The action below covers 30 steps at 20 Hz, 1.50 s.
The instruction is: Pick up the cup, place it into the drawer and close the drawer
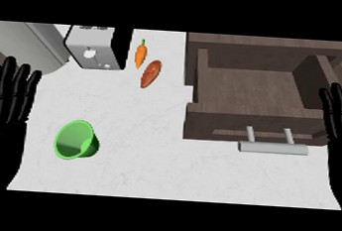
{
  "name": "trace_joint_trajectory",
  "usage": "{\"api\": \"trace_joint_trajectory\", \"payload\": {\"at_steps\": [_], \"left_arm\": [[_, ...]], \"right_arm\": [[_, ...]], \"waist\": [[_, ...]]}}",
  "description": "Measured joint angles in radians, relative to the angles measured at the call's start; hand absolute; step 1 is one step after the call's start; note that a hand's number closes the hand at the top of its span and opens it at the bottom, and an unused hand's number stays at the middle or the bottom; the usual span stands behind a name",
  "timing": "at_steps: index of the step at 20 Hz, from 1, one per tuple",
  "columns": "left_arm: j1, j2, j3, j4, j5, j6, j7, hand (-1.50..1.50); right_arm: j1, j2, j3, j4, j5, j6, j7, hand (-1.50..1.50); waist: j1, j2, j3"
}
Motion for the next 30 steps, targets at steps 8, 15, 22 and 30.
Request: {"api": "trace_joint_trajectory", "payload": {"at_steps": [8,15,22,30], "left_arm": [[-0.007,-0.072,-0.002,0.03,-0.073,0.162,0.035,-1.5],[0.004,-0.099,-0.035,0.067,-0.021,0.273,0.036,-1.5],[-0.016,-0.103,-0.044,0.107,-0.016,0.31,0.024,-1.5],[-0.011,-0.099,-0.025,0.14,-0.003,0.32,0.016,-1.5]], "right_arm": [[-0.013,0.004,0.039,-0.003,-0.02,0.033,0.03,-1.5],[-0.067,0.006,0.033,0.043,-0.074,0.058,0.07,-1.5],[-0.075,0.02,0.045,0.043,-0.065,0.056,0.081,-1.5],[-0.087,0.037,0.064,0.045,-0.042,0.045,0.082,-1.5]], "waist": [[0.006,0.009,-0.001],[0.008,0.01,-0.001],[0.007,0.01,-0.001],[0.008,0.01,-0.001]]}}
